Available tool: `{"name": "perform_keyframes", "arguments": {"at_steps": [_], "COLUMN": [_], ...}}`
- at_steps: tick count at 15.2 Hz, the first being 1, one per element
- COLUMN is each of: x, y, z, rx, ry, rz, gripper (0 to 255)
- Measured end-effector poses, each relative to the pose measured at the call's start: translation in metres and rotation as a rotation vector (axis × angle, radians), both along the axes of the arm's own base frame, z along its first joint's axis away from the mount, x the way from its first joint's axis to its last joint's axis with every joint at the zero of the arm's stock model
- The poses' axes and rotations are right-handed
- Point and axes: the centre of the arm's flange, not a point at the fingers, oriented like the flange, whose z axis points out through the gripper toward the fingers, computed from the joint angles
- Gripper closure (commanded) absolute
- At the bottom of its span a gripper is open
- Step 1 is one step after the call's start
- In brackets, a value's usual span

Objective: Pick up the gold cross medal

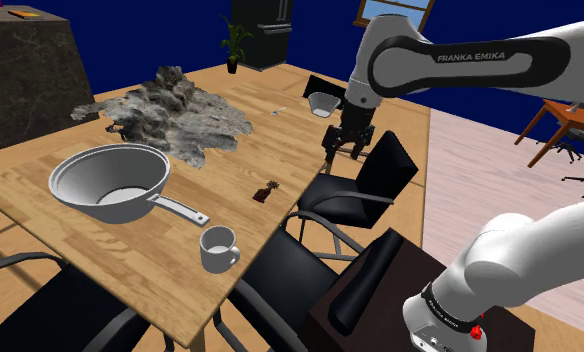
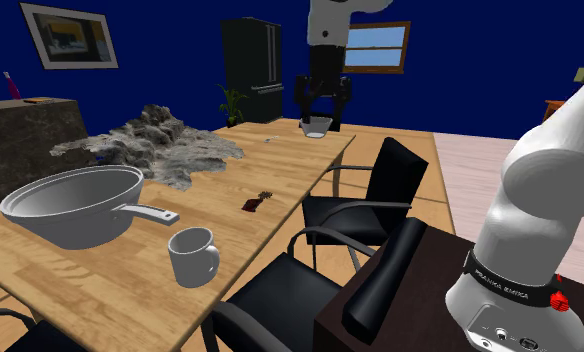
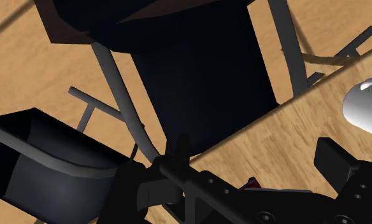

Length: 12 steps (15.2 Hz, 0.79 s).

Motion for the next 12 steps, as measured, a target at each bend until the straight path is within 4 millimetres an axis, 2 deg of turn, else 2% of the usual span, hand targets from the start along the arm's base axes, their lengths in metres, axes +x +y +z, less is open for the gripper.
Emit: {"name": "perform_keyframes", "arguments": {"at_steps": [3, 12], "x": [0.031, 0.126], "y": [0.007, 0.011], "z": [-0.027, -0.106], "rx": [0.003, 0.014], "ry": [0.015, 0.059], "rz": [-0.049, -0.197], "gripper": [0, 0]}}
